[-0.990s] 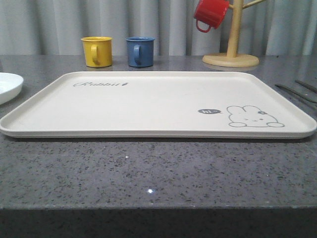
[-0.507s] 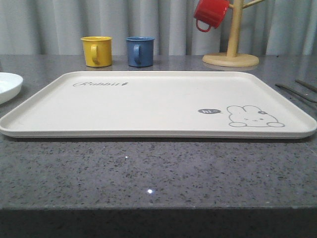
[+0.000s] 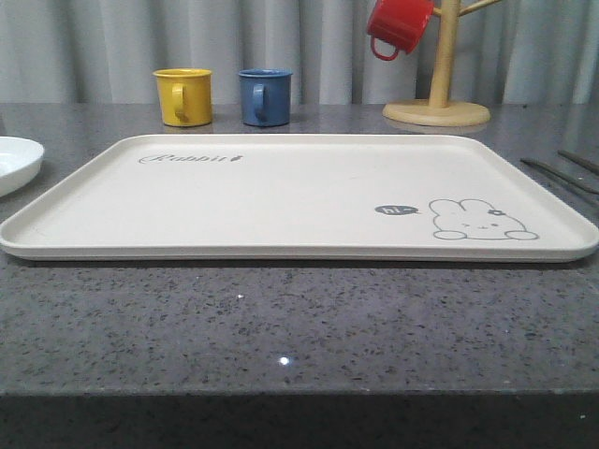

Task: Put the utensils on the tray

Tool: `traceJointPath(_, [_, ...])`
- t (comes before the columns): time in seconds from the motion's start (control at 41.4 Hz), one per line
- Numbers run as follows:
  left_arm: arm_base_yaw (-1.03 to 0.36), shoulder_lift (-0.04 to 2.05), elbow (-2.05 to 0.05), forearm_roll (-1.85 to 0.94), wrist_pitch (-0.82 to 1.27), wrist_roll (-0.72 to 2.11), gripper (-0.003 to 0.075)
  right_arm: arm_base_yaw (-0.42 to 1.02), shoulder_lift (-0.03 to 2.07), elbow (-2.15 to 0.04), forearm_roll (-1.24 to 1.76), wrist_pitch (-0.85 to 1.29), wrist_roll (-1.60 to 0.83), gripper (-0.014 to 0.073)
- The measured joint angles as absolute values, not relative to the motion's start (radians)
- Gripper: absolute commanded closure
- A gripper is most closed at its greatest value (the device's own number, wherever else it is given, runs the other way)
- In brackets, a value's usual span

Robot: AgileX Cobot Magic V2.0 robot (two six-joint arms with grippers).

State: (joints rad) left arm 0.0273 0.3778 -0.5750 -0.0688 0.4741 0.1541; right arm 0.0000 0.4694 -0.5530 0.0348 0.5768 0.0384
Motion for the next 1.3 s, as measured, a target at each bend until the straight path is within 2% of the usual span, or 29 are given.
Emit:
traceJointPath(0.193, [0.027,0.445,-0.575,-0.080,0.484,0.154,0.0738,0.000,0.535,-0.553,0.033,0.592,0.038,0.0634])
traceJointPath(0.242, [0.027,0.460,-0.575,-0.082,0.493,0.154,0.0738,0.000,0.544,-0.553,0.033,0.597,0.038,0.0581])
traceJointPath(0.314, [0.027,0.477,-0.575,-0.084,0.502,0.154,0.0710,0.000,0.550,-0.553,0.033,0.597,0.038,0.0439])
traceJointPath(0.386, [0.027,0.496,-0.575,-0.086,0.509,0.154,0.0616,0.000,0.551,-0.553,0.033,0.597,0.038,0.0292])
traceJointPath(0.435, [0.027,0.509,-0.575,-0.088,0.514,0.154,0.0503,0.000,0.551,-0.553,0.033,0.597,0.038,0.0213])
traceJointPath(0.507, [0.027,0.527,-0.575,-0.088,0.526,0.154,0.0345,0.000,0.551,-0.553,0.033,0.597,0.038,0.0158])
traceJointPath(0.58, [0.027,0.544,-0.575,-0.088,0.531,0.154,0.0252,0.000,0.551,-0.553,0.033,0.597,0.038,0.0160])
traceJointPath(0.652, [0.027,0.563,-0.575,-0.090,0.536,0.154,0.0223,0.000,0.551,-0.553,0.033,0.597,0.038,0.0160])
traceJointPath(0.87, [0.027,0.641,-0.602,-0.090,0.610,0.154,0.0225,0.000,0.551,-0.553,0.033,0.597,0.038,0.0160])
traceJointPath(1.304, [0.027,0.913,-0.850,-0.046,0.876,0.154,0.0224,0.000,0.551,-0.553,0.033,0.597,0.038,0.0160])
